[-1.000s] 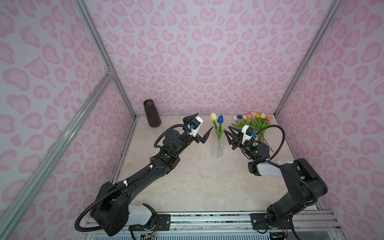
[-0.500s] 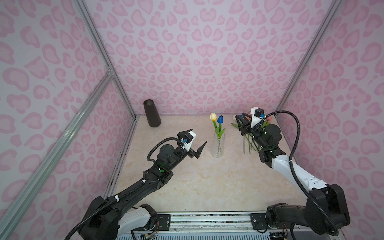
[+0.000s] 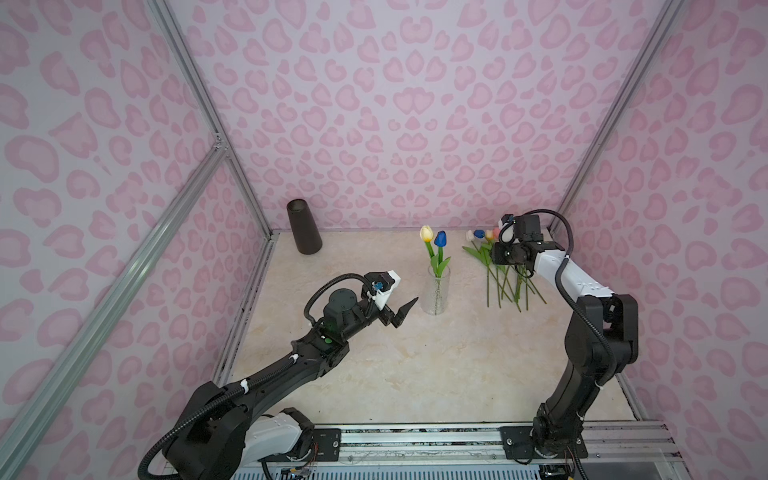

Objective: Arrange the flowers into the vase
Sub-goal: 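Lower the right gripper onto the tulip pile and grasp a stem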

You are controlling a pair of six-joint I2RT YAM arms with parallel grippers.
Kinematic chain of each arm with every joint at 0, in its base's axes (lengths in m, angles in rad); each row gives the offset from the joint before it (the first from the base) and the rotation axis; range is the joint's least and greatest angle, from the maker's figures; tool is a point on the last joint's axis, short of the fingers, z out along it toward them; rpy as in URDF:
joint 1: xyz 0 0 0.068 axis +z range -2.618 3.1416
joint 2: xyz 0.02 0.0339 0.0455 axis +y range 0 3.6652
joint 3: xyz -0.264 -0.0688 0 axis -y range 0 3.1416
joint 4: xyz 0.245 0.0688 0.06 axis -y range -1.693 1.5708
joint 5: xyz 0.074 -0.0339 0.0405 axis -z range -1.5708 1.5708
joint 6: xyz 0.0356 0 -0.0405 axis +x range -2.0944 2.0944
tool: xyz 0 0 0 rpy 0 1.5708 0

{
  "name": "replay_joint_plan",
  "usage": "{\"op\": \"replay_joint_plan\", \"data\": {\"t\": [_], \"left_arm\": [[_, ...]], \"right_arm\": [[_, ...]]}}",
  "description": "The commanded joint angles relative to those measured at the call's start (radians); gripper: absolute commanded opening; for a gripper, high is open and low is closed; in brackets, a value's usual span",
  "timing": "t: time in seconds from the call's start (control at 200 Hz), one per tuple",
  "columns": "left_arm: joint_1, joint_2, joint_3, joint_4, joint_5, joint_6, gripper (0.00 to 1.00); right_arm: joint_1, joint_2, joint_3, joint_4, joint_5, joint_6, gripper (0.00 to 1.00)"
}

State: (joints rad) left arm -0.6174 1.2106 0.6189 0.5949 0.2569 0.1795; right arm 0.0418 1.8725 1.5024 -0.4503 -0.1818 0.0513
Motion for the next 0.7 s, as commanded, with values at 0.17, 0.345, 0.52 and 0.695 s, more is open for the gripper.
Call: {"op": "replay_joint_plan", "data": {"t": [0.17, 0.345, 0.52, 0.695], "left_arm": [[-0.006, 0.036, 0.001, 0.030, 0.038, -0.049, 0.97], [-0.013, 0.041, 0.008, 0.013, 0.044, -0.042, 0.97], [-0.015, 0.056, 0.022, 0.015, 0.039, -0.041, 0.97], [-0.026, 0.061, 0.032, 0.013, 0.051, -0.044, 0.97]], "right_arm": [[0.008, 0.152, 0.044, -0.149, 0.000, 0.062, 0.30], [0.007, 0.189, 0.036, -0.119, -0.008, 0.081, 0.28], [0.014, 0.231, 0.051, -0.109, -0.016, 0.109, 0.27], [0.017, 0.261, 0.061, -0.092, 0.004, 0.131, 0.26]]}}
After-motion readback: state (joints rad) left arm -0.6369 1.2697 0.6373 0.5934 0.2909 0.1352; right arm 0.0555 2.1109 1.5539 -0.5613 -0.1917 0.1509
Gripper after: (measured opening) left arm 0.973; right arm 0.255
